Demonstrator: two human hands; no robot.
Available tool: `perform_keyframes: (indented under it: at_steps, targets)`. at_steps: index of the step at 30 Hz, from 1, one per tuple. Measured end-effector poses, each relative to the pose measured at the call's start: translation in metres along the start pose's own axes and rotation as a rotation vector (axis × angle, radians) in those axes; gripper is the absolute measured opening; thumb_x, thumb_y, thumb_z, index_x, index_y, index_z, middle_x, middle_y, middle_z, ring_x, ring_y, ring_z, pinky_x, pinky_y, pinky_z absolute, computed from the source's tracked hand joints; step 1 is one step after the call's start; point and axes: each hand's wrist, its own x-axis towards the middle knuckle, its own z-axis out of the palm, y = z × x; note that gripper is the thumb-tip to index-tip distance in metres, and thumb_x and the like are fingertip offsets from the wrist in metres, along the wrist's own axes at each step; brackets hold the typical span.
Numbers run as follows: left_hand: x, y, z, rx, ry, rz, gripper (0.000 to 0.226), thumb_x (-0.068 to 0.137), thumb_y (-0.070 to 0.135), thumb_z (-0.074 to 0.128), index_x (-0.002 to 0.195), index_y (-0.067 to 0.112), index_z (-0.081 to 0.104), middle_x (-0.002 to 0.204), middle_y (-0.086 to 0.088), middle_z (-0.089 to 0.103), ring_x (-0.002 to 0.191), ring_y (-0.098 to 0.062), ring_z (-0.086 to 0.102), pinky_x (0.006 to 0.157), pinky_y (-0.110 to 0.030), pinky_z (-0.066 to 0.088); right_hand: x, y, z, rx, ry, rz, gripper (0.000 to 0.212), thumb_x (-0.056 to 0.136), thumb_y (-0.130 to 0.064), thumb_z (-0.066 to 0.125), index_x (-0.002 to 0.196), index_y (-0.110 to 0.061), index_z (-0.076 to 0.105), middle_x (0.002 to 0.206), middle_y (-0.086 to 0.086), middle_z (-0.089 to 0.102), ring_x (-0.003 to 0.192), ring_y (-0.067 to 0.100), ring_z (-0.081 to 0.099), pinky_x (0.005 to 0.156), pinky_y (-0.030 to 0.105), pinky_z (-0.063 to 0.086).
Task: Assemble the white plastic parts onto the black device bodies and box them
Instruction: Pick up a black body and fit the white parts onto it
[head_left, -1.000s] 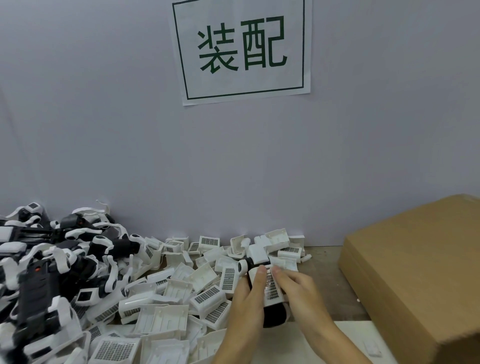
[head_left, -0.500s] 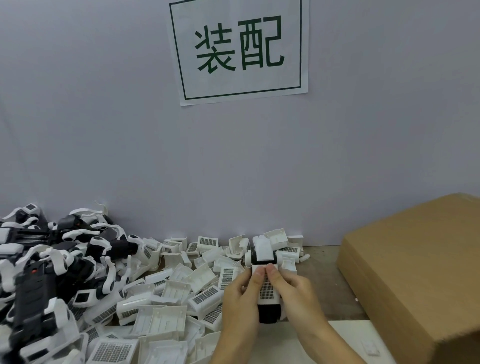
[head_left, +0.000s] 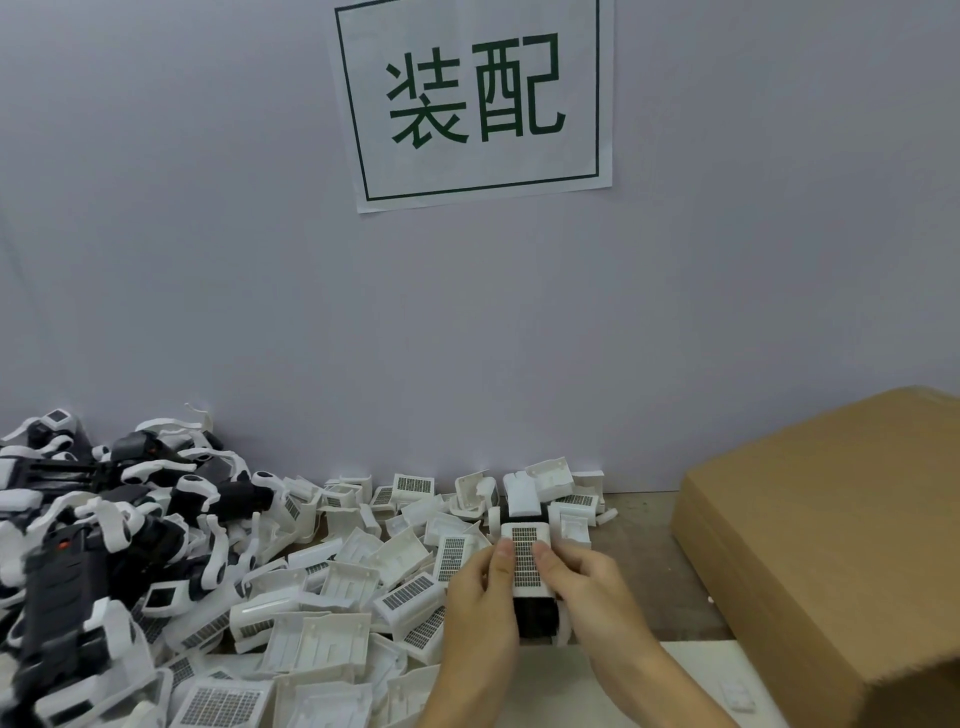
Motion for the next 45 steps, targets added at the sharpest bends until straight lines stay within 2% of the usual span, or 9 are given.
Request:
perform_keyframes:
  at_steps: [7,12,18,23,26,32,38,42,45]
  targets:
    - [-0.002,0.006,-0.001,-0.098,0.019,-0.096,0.031,0.103,0.024,0.054,0.087,0.017,0.079,0.086,-0.012,0.077,0.087,-0.031,0.074,0.080,-0.050,0.059,0.002,0.001,0.000,-0.111,0.028,-0.087,0.024,0.099,-0.027,0.060,0.093,-0.014,0.078,0.087,0.001,0.079,0.083,0.012,0.075,0.064,0.018,0.055]
    - [-0.004,0.007,-0.001,-0.139,-0.071,-0.127,0.019,0.100,0.011,0.058,0.101,0.012,0.077,0.094,-0.009,0.079,0.097,-0.027,0.074,0.090,-0.044,0.058,0.004,0.004,-0.006,-0.061,-0.026,-0.040,0.020,0.100,-0.020,0.058,0.103,-0.017,0.077,0.098,0.003,0.079,0.096,0.018,0.074,0.090,0.040,0.058]
    - [-0.001,0.004,-0.005,-0.077,0.026,-0.054,0.010,0.095,0.018,0.067,0.102,0.017,0.073,0.081,-0.002,0.079,0.078,-0.013,0.076,0.063,-0.023,0.059,0.007,0.009,-0.004,-0.313,0.137,-0.203,0.011,0.097,-0.030,0.064,0.106,-0.030,0.069,0.097,-0.008,0.074,0.093,0.006,0.069,0.077,0.029,0.058]
    - [0.000,0.008,-0.003,-0.466,-0.110,-0.217,0.049,0.093,0.051,0.047,0.118,0.017,0.072,0.112,-0.012,0.076,0.104,-0.029,0.073,0.081,-0.042,0.061,0.006,0.017,-0.005,-0.628,0.064,-0.352,0.058,0.075,-0.062,0.068,0.126,-0.044,0.047,0.124,-0.027,0.048,0.115,-0.015,0.045,0.086,0.006,0.041]
    - [-0.001,0.009,-0.001,-0.503,-0.171,-0.257,0.045,0.094,0.049,0.044,0.118,0.020,0.070,0.111,-0.004,0.077,0.100,-0.021,0.075,0.068,-0.032,0.061,0.008,0.021,-0.003,-0.689,0.087,-0.316,0.076,0.079,-0.055,0.070,0.145,-0.037,0.038,0.130,-0.022,0.045,0.120,-0.004,0.048,0.097,0.021,0.047]
    - [0.005,-0.003,-0.006,-0.040,0.174,0.064,0.020,0.098,0.012,0.060,0.085,0.019,0.074,0.086,-0.002,0.074,0.089,-0.021,0.068,0.074,-0.027,0.052,0.013,0.012,-0.018,-0.288,0.332,-0.224,0.014,0.098,-0.036,0.058,0.098,-0.023,0.065,0.081,-0.002,0.064,0.064,-0.005,0.063,0.049,0.006,0.044]
    - [-0.002,0.007,-0.006,-0.137,0.107,0.086,0.051,0.084,0.048,0.064,0.134,0.045,0.055,0.132,0.030,0.054,0.123,0.001,0.052,0.105,-0.031,0.045,0.011,0.000,-0.024,0.328,0.170,0.267,0.046,0.097,-0.045,0.048,0.082,-0.007,0.069,0.064,0.017,0.057,0.045,0.024,0.047,0.044,0.026,0.042]
    - [-0.002,0.007,-0.006,-0.192,0.065,0.047,0.034,0.089,0.047,0.058,0.120,0.040,0.068,0.119,0.021,0.068,0.118,0.004,0.058,0.108,-0.033,0.044,0.009,0.003,-0.020,0.297,0.020,0.298,0.056,0.096,-0.049,0.046,0.059,-0.013,0.070,0.062,0.014,0.052,0.048,0.023,0.043,0.043,0.026,0.033]
    - [0.001,0.006,-0.008,-0.242,0.128,0.013,0.023,0.101,0.039,0.050,0.107,0.034,0.071,0.101,0.025,0.072,0.109,0.003,0.062,0.100,-0.033,0.047,0.009,0.000,-0.023,0.278,0.001,0.297,0.049,0.097,-0.044,0.048,0.080,-0.007,0.075,0.062,0.015,0.057,0.056,0.026,0.047,0.044,0.028,0.044]
